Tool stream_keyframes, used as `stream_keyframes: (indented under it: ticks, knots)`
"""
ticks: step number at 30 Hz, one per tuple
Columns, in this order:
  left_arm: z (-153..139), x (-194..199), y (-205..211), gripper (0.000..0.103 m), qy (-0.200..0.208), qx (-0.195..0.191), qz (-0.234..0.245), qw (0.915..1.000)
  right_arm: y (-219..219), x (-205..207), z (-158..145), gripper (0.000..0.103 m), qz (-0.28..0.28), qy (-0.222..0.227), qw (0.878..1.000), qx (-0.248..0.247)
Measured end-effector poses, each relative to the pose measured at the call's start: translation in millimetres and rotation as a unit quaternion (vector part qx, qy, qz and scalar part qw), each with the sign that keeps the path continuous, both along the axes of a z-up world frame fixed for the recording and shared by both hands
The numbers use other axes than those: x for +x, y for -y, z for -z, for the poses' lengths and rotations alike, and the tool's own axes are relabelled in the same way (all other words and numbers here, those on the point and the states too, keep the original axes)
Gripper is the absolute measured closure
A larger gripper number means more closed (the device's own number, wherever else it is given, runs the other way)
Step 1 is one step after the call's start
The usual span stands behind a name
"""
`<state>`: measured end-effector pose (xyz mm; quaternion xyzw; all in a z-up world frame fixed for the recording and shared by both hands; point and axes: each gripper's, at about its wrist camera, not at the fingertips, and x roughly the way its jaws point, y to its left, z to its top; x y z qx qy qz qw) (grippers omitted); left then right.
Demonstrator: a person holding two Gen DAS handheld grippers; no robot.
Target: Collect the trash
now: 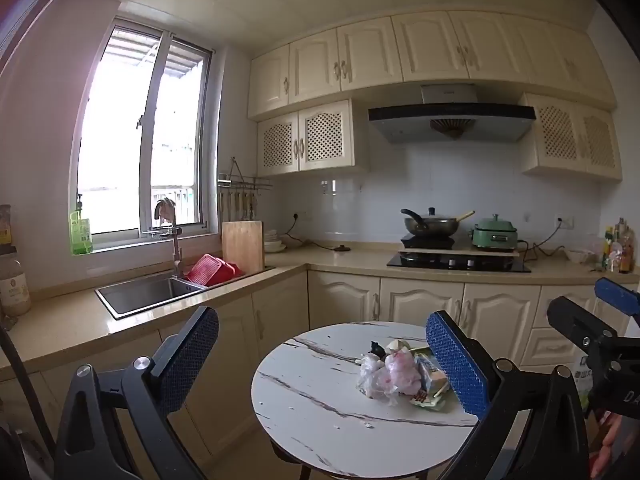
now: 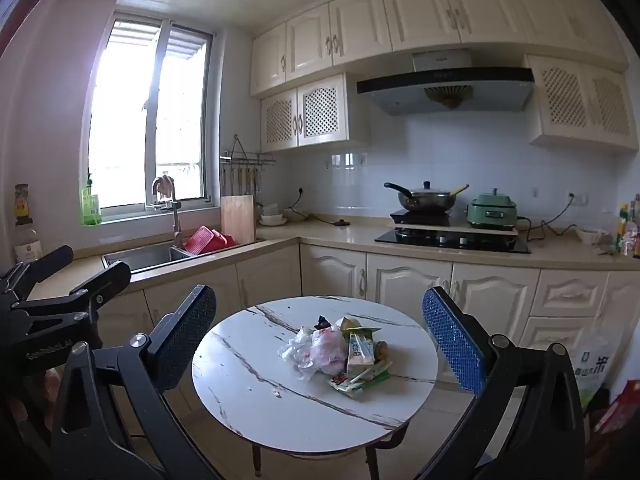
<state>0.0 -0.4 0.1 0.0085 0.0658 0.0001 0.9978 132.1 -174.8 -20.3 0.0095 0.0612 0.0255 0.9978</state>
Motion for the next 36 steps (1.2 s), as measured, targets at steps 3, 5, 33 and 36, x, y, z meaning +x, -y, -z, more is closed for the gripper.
stream_keyframes:
  ticks: [3, 5, 33, 36]
  knots:
    - [0, -1, 1, 0.001, 0.002, -0.001, 0.001, 1.0, 0, -1, 2, 0.0, -0.003, 0.003, 1.0, 0.0]
    - [1, 1, 2, 0.001, 0.004, -0.001, -0.002, 1.0, -2, 0, 3, 0.0, -0.004, -0.001, 1.0, -0.004]
    - [4, -4, 3, 0.001, 0.011, -0.004, -0.001, 0.9999, -4, -8, -7, 0.0, -0.003, 0.008, 1.0, -0.007]
    - [4, -4, 3, 0.001, 0.012, -0.003, -0.001, 0.9999, -4, -9, -6, 0.0, -0.002, 0.009, 1.0, -0.007]
